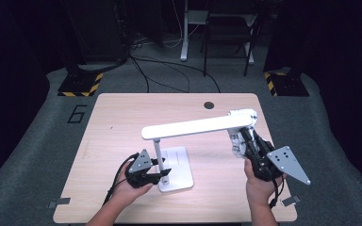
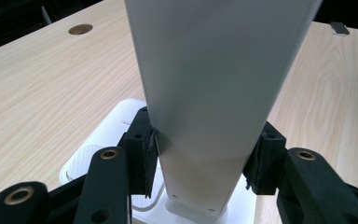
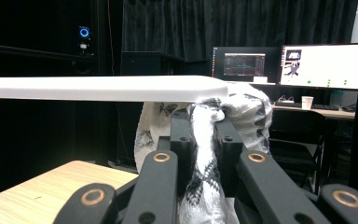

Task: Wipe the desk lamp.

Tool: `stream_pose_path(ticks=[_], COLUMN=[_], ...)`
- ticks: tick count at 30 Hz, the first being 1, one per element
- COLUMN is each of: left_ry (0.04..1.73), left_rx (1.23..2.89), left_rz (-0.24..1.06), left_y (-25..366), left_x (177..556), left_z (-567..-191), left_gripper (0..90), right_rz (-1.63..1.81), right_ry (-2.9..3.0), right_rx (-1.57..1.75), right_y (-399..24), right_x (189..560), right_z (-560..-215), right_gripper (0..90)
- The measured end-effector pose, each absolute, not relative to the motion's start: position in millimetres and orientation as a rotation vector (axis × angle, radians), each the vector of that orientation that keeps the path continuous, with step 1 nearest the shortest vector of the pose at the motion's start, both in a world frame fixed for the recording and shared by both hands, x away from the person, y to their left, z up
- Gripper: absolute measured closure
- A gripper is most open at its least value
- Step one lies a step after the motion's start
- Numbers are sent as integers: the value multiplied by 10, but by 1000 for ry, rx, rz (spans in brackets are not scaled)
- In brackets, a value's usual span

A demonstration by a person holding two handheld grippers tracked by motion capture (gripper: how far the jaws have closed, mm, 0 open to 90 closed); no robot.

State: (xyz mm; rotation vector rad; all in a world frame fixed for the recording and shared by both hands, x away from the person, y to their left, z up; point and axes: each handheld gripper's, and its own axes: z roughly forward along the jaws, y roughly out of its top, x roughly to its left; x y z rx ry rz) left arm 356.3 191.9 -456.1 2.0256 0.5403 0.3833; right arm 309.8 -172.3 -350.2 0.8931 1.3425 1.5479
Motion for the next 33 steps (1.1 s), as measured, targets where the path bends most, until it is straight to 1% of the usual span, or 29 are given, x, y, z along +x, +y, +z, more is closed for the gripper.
stream_pose_path(ticks=[8,9,15,27,33], left_ry=[547,547,547,553,559], left_rx=[2025,2028,2032,2016,2004], left_rz=[396,396,379,356,344], left_y=[1910,1911,1905,1917,1920], left_x=[3565,3567,3575,3592,3593], left_z=[-4571,-4573,-4577,-4584,-4586], left_gripper=[528,528,530,532,532], right_rz=[1579,1592,1615,1677,1711], right_ry=[1413,1439,1518,1614,1647], right_rx=[837,817,758,663,636], right_y=[-1478,-1384,-1154,-866,-817], right_x=[3065,3059,3051,2945,2876], right_z=[-3479,-3469,-3487,-3501,-3456], right_gripper=[814,814,814,813,813])
